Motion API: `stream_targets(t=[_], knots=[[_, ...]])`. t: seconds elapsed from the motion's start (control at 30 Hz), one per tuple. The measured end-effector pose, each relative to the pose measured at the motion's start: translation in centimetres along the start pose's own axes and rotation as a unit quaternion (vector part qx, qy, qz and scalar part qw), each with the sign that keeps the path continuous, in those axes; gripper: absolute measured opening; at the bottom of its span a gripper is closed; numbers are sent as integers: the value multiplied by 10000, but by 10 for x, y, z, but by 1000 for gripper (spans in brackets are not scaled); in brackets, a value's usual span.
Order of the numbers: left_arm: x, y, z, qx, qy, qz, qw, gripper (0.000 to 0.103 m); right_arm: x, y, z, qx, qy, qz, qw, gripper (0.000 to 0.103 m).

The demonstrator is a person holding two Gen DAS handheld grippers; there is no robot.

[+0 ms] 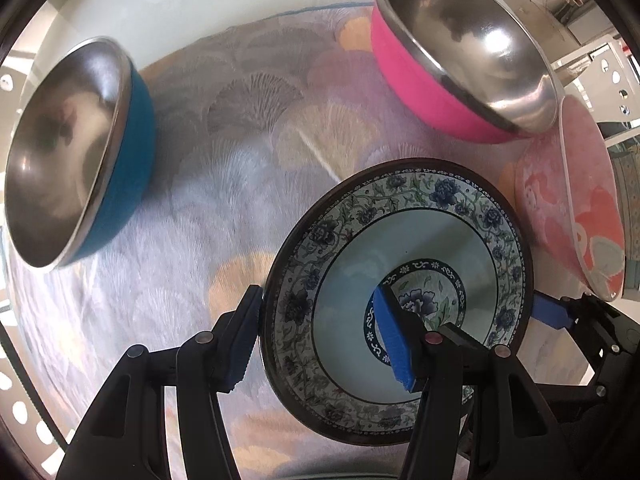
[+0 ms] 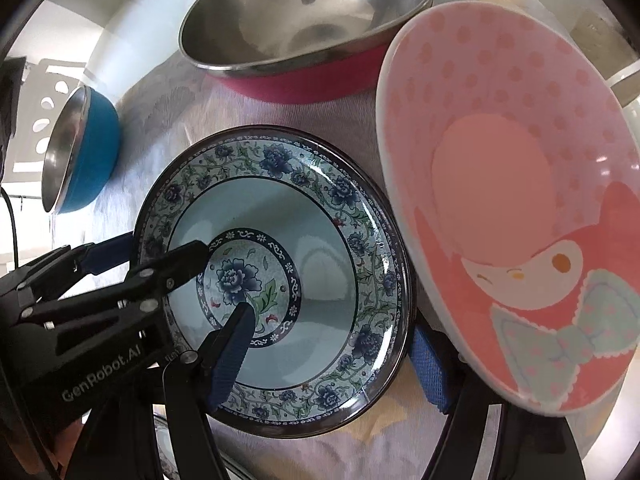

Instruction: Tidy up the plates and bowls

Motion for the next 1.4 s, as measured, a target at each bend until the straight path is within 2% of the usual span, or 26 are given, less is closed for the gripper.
stream_targets(t=[0.17, 0.27, 0.33, 0.53, 1.13, 1.4], knots=[[-7, -2, -1, -8, -48, 41, 10000, 54, 3, 5, 7, -19, -85, 108, 9999, 73], [-1, 1, 12, -19, -105, 51, 9999, 54, 7, 7, 12, 30, -107, 142, 9998, 73], [17, 2, 13, -42, -127, 51, 9999, 54, 9, 8, 11, 56, -123, 152, 9998, 73], [18, -5, 19, -81, -191, -49, 9998, 53, 15, 7, 17, 70, -205, 119, 9997, 73], [12, -25, 16, -69, -257, -395, 9989, 52, -14, -11, 18, 200, -258, -184, 9993, 73], [6, -34, 19, -14, -289, -521, 9982, 52, -9, -22, 20, 235, -335, -296, 9987, 73]])
Point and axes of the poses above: each gripper's, at about its wrist camera, not at the fingertips, and y roughly the way its jaws point, z to its left, x to its top, the point moved 6 cm from there along y, roughly the way its jaws point, and after that the axes turned 11 degrees about y, right-handed, at the moved point
